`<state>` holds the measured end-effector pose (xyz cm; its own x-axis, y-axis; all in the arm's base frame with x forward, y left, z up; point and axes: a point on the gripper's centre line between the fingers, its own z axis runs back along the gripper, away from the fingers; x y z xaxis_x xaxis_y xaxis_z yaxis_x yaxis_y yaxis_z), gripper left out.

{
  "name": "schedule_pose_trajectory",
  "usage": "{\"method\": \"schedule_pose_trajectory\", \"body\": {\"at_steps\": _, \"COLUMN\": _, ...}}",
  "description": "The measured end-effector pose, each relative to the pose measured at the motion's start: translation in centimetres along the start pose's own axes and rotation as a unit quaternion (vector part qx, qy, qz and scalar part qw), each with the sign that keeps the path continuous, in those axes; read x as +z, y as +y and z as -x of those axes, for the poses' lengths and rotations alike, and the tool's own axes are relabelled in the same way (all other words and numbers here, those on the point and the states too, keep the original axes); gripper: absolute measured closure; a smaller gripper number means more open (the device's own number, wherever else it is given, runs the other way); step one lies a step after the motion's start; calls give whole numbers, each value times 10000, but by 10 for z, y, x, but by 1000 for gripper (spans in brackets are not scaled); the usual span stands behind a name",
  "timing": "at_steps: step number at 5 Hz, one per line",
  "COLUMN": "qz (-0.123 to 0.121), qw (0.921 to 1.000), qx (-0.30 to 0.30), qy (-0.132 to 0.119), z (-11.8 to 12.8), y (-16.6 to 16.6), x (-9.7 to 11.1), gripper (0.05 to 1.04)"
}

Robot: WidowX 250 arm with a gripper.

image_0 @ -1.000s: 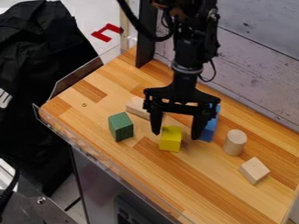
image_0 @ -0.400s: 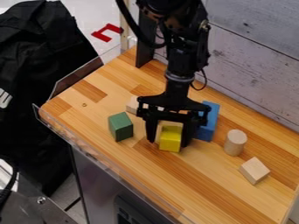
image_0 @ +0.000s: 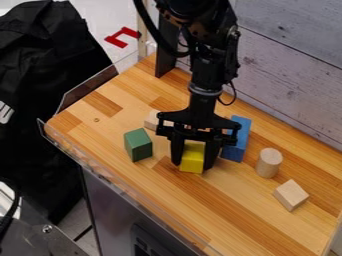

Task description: Remove the yellow block in the middle and palce it on the right side

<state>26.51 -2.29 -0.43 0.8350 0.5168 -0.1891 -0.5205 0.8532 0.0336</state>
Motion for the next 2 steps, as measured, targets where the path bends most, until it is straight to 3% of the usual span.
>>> {"method": "schedule_pose_trajectory", "body": {"at_steps": 1, "qz": -16, "qw": 10000, "qx": -5, "qy": 10, "z": 1, "y": 0, "x": 0, "gripper": 497}}
{"method": "schedule_pose_trajectory", "body": {"at_steps": 2, "qz": 70, "qw": 9993, "qx": -223, "qy": -286, "z": 10, "y": -1, "x": 26, "gripper": 497}}
